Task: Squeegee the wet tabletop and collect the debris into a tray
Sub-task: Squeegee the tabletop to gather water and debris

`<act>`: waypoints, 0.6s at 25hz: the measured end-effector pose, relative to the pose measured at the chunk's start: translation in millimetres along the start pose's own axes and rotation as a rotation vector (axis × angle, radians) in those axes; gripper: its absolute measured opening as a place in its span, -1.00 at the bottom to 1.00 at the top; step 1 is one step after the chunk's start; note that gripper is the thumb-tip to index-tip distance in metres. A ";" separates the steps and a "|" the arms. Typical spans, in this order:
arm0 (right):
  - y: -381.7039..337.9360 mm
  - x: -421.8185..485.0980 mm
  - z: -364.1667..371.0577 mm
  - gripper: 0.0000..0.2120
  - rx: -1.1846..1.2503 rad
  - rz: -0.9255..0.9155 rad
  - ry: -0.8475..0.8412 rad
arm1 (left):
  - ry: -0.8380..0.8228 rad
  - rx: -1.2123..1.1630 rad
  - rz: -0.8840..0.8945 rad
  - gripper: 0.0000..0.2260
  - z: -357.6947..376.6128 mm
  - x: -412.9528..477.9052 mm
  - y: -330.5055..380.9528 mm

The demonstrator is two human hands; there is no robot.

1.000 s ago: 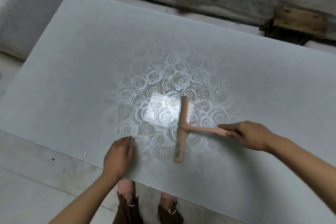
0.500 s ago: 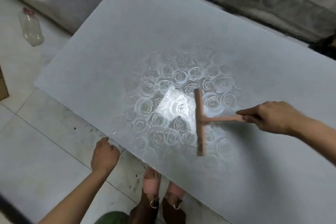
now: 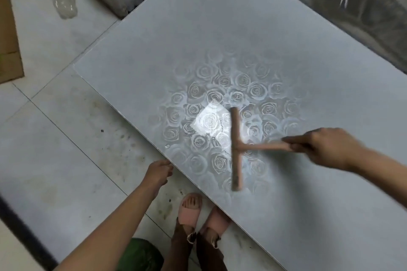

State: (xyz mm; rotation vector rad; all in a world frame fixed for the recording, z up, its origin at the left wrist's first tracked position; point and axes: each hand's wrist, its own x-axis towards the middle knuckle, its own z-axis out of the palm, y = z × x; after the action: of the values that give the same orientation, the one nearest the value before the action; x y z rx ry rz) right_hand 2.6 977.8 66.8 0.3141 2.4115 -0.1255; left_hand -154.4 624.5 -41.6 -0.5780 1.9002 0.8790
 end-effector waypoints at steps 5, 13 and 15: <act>-57.1 16.2 -1.4 -0.65 -0.015 -0.173 0.168 | 0.031 0.075 0.005 -0.55 -9.7 2.5 -11.0; -64.4 -16.5 -18.4 -0.68 -0.125 0.006 0.120 | 0.093 0.279 0.176 -0.72 -23.3 -36.3 -25.3; -73.3 -32.0 -26.1 -0.72 -0.175 -0.025 0.161 | 0.132 0.270 0.170 -0.77 -20.2 -53.4 -28.0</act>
State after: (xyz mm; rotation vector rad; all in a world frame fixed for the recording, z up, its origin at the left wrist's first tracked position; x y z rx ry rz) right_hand -9.4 905.4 107.9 0.2201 2.5649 0.1035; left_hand -121.7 592.8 2.8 -0.3206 2.1695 0.6866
